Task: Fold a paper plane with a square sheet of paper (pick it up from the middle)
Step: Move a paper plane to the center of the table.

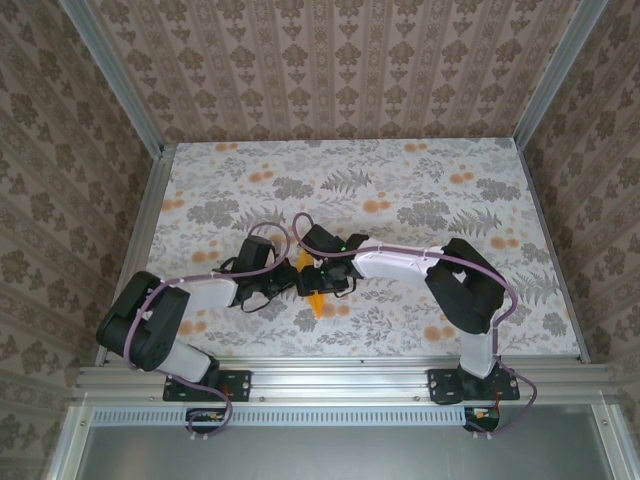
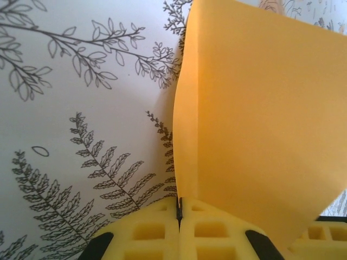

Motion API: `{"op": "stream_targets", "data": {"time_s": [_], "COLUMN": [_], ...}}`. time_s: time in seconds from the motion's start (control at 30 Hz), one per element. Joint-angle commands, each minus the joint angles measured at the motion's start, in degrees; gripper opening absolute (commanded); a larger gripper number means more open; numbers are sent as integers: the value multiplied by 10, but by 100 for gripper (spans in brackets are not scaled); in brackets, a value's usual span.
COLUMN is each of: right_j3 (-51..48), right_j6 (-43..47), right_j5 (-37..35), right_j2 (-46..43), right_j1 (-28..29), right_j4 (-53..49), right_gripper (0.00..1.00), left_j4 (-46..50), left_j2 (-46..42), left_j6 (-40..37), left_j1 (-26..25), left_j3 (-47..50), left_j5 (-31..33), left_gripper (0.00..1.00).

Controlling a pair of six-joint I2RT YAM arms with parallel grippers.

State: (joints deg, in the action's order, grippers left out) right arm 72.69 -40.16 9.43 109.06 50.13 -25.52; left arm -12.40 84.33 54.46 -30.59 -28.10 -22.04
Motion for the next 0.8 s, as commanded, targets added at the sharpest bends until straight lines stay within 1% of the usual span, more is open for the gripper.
{"op": "stream_targets", "data": {"time_s": [0.0,0.17,0.27,0.4,0.53,0.63,0.77], "right_j3": [-7,-7,-7,-4,-1,6,19], "right_j6": [-13,-17,-20,-26,-33,-41,-51], "right_j5": [-25,-27,-34,-39,-40,-45,-65], "right_j2": [12,17,19,23,22,26,32], "right_j1": [5,6,6,6,5,7,14], "right_j4": [-5,-6,-9,-14,-14,-19,-33], "right_gripper": [58,59,55,44,37,34,33], "left_j4": [-6,-3,-3,-3,-3,-6,-7], "left_j2": [-20,-28,-31,-31,-32,-31,-31], "left_j6": [12,12,13,13,14,14,15], "left_j1": [4,5,6,7,8,8,8], "left_j3": [8,11,14,14,16,16,18], "left_j5": [-7,-7,-8,-9,-10,-11,-11], "left_gripper": [2,6,8,10,11,11,12]}}
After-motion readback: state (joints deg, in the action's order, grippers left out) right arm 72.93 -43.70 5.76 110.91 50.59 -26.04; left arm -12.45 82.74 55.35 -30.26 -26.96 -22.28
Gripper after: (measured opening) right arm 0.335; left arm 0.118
